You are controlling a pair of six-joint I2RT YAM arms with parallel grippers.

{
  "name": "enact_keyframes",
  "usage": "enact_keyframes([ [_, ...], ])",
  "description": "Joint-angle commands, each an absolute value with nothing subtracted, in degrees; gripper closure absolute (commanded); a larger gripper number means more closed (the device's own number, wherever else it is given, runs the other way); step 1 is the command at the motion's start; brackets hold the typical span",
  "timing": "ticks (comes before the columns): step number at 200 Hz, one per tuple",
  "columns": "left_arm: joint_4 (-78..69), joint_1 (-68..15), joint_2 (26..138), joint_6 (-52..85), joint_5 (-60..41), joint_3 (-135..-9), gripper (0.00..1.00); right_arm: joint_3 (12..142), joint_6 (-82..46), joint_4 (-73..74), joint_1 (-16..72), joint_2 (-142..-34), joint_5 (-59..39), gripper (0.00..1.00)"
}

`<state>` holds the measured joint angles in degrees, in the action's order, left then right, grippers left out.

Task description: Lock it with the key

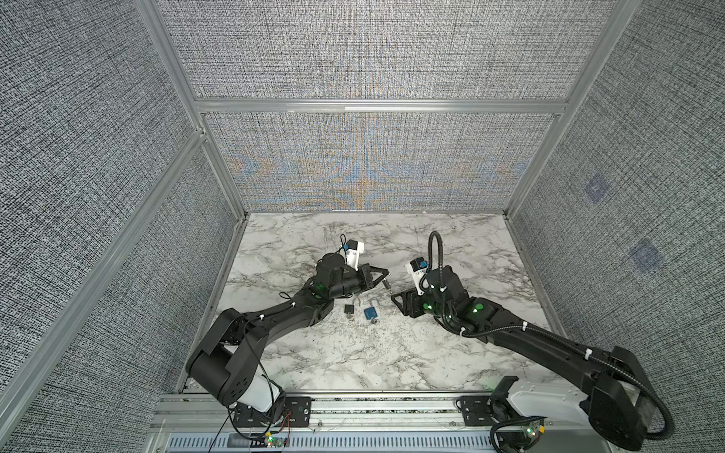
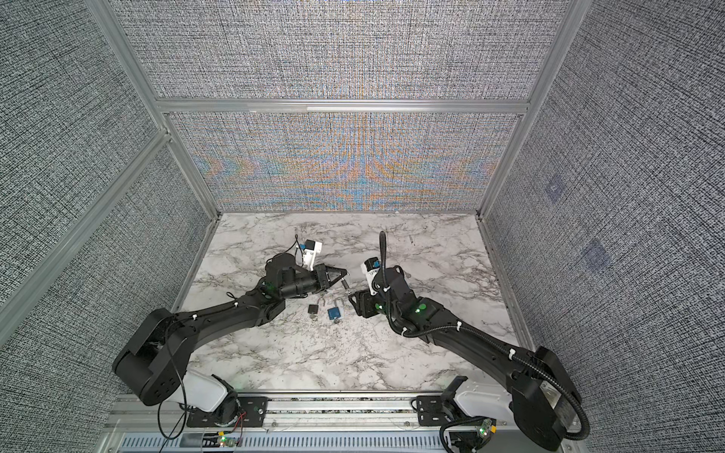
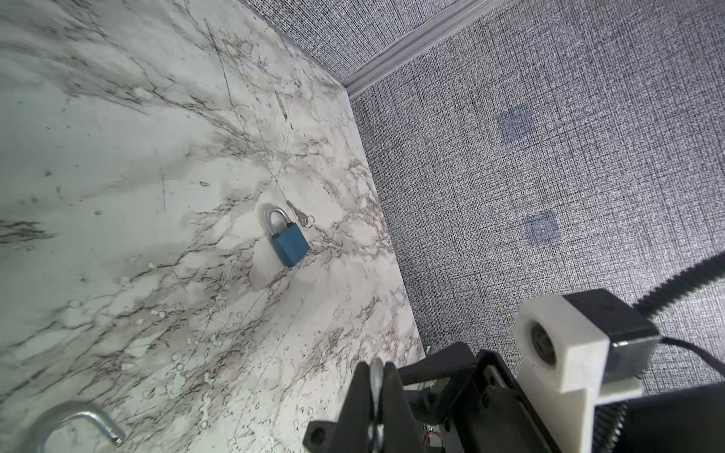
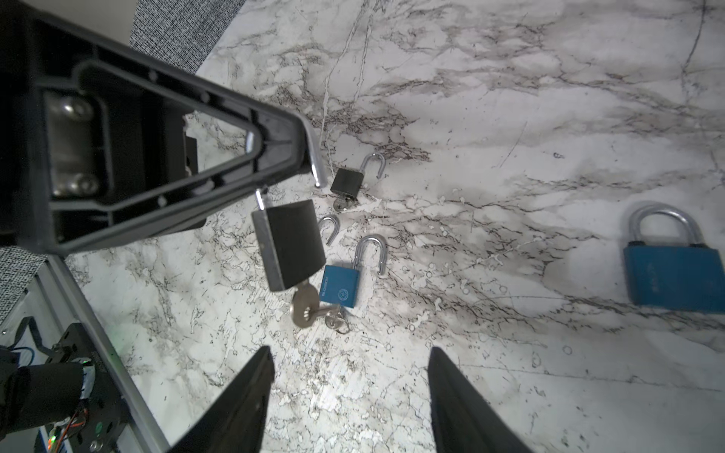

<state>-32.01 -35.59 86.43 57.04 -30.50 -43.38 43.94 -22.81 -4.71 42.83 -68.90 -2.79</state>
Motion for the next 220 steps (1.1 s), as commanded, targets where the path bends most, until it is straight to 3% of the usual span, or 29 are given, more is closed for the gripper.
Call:
enact_keyframes([
  [1, -29.67, -35.68, 85.96, 57.28, -28.92, -44.58, 1.00, 43.84, -20.90, 1.21, 43.15, -68.47, -0.71, 0.39],
  [171, -30.32, -36.25, 85.89, 58.97, -28.49, -46.08, 1.00, 50.54, -17.09, 5.17, 43.22, -78.97, 0.09, 0.70],
  [192, -30.41, -36.21, 85.51, 59.14, -28.24, -45.68, 1.00, 50.62, -17.30, 5.45, 43.15, -79.24, 0.00, 0.79],
  [215, -30.67, -36.21, 84.61, 59.21, -27.83, -45.05, 1.00, 50.16, -17.96, 5.47, 43.07, -78.85, 0.26, 1.00],
  [220, -30.59, -36.21, 84.41, 59.27, -27.70, -44.93, 1.00, 50.12, -18.00, 5.45, 43.06, -78.64, 0.26, 1.00],
])
